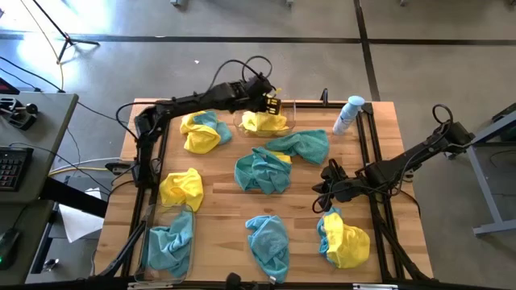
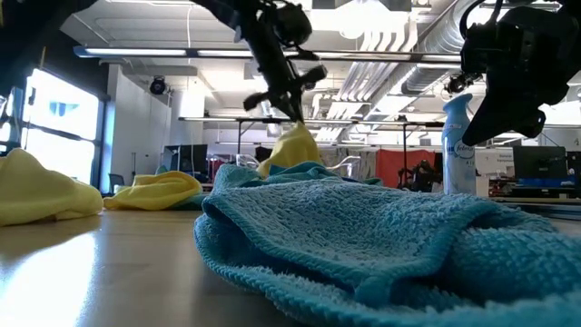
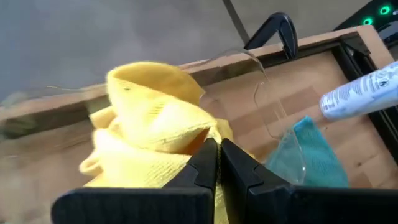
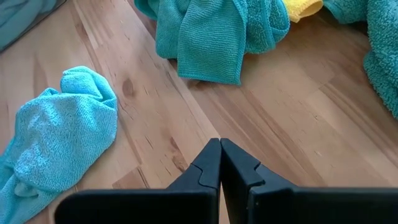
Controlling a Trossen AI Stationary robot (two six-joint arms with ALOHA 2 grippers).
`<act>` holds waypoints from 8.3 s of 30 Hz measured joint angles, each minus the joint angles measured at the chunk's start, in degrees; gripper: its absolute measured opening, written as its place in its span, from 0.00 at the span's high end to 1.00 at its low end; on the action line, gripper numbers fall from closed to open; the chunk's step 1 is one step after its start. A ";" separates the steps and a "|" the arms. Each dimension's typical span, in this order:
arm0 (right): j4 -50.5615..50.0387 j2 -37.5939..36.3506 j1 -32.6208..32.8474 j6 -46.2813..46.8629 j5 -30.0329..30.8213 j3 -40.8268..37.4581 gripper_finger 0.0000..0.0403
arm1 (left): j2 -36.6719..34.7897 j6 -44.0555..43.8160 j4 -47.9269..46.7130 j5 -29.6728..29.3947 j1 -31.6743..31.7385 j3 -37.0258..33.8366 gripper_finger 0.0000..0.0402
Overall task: Sort microfiber towel by color & place in baskets
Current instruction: Put the yellow microfiber towel into the top transparent bin, then put the blue microfiber towel into the bottom transparent bin
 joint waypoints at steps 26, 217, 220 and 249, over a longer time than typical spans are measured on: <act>-0.01 0.00 0.00 1.63 -0.03 0.00 1.00 | 14.10 -1.61 1.91 8.63 1.90 -0.02 0.67; 2.70 4.48 9.26 -5.02 8.37 6.49 1.00 | -34.81 -24.08 -50.07 21.97 -81.00 -11.17 1.00; 3.81 4.48 7.93 -5.02 8.36 6.49 1.00 | -36.63 -25.13 -50.09 26.04 -83.00 -14.64 1.00; 6.00 4.49 4.52 -5.65 8.10 6.51 1.00 | -37.85 -24.31 -12.70 20.33 -78.24 -51.67 1.00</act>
